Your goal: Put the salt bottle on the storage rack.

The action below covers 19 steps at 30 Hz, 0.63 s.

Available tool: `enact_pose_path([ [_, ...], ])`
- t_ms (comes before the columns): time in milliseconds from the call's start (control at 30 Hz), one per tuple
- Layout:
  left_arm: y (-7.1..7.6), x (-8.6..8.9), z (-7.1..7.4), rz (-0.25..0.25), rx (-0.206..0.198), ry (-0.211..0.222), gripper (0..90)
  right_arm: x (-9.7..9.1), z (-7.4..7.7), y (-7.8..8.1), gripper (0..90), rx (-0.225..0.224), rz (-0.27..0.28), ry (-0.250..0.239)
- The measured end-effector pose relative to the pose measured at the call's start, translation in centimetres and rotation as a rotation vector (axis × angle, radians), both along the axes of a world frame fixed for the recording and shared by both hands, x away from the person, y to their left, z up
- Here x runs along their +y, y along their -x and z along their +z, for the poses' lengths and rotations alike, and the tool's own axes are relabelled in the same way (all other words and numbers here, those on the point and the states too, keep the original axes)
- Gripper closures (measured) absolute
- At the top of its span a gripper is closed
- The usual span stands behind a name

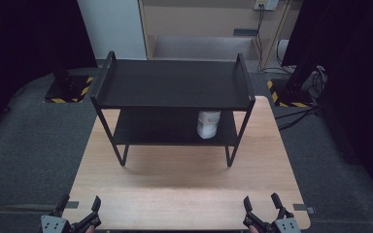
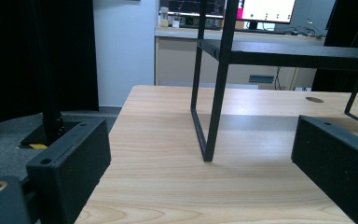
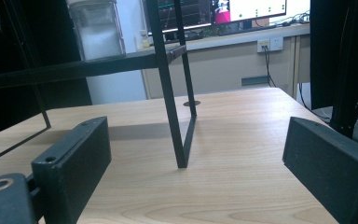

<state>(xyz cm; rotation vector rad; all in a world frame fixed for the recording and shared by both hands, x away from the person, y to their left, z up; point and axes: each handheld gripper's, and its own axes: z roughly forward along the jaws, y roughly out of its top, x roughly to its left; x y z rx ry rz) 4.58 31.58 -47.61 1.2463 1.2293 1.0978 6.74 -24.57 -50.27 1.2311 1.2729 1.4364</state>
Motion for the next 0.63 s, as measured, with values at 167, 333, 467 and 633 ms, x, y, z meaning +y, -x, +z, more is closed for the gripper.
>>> enact_pose_path([
  [167,0.0,0.07,-0.04,0.003,0.002,0.002,3.5,-0.05,-0.08,-0.09,8.0,0.003,0.0,-0.001],
  [333,-0.02,0.04,-0.01,0.003,0.002,0.0,3.5,-0.07,-0.08,-0.19,8.3,0.005,0.004,0.0],
  [467,-0.13,0.08,-0.03,0.003,0.001,-0.001,3.5,-0.04,-0.17,-0.35,8.3,0.009,0.003,0.001],
  [633,0.16,0.17,0.11,0.001,-0.004,-0.008,3.5,-0.14,0.09,0.0,7.4,-0.006,0.01,-0.002],
])
